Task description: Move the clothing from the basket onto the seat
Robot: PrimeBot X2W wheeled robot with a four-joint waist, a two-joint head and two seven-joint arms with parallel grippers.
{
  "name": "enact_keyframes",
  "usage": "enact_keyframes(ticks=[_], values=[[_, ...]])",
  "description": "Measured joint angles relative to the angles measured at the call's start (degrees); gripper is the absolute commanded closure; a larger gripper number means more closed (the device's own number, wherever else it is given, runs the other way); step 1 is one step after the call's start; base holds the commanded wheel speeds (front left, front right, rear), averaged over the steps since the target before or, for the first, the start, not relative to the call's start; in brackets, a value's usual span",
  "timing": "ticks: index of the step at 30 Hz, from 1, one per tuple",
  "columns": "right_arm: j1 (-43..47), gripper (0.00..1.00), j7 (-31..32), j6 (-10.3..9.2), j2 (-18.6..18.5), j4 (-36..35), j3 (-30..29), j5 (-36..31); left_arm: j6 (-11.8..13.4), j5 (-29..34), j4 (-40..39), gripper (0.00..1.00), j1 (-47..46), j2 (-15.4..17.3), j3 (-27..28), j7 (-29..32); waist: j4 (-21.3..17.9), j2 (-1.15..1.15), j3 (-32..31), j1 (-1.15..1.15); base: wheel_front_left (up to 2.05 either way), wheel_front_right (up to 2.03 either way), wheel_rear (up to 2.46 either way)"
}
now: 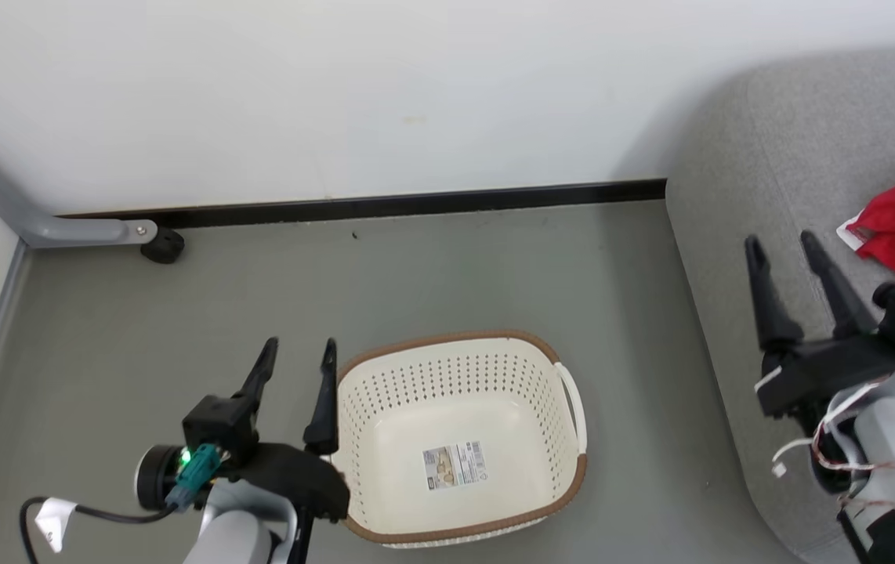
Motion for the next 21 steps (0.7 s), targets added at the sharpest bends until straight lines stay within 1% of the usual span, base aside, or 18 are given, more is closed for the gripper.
enact_keyframes(ticks=[4,6,9,14,18,21], values=[[3.35,0.00,0.00,-0.19,1.41,-1.13,-0.20,0.26,0.77,-0.01,0.04,0.00,2.31,0.60,1.81,0.00,0.38,0.00,-1.40,0.00,0.00,0.00,0.00],[4.84,0.00,0.01,-0.64,1.89,-1.49,-0.36,0.33,1.12,0.00,0.02,0.00,3.59,1.01,2.80,0.00,0.52,0.00,-2.02,0.00,0.00,0.00,0.00],[6.88,0.00,0.00,-1.14,2.27,-2.45,-0.48,0.33,1.52,0.00,0.03,0.00,5.48,1.59,3.87,0.00,0.66,0.00,-2.85,0.01,0.00,0.00,0.00],[9.71,0.00,0.01,-1.82,2.65,-4.15,-0.33,-0.24,2.54,0.04,-0.33,0.00,8.48,1.54,6.34,0.00,0.78,0.00,-3.94,0.00,0.00,0.00,0.00],[11.37,0.00,0.01,-3.18,2.67,-5.20,-0.67,-1.25,3.02,0.25,-0.53,0.00,10.28,1.53,8.33,0.00,0.87,0.00,-4.47,0.01,0.00,0.00,0.00],[12.37,0.00,0.01,-3.70,2.88,-6.15,-0.71,-1.68,3.19,0.80,-1.24,0.00,11.37,1.53,9.32,0.00,0.92,0.00,-4.71,0.00,0.00,0.00,0.00]])
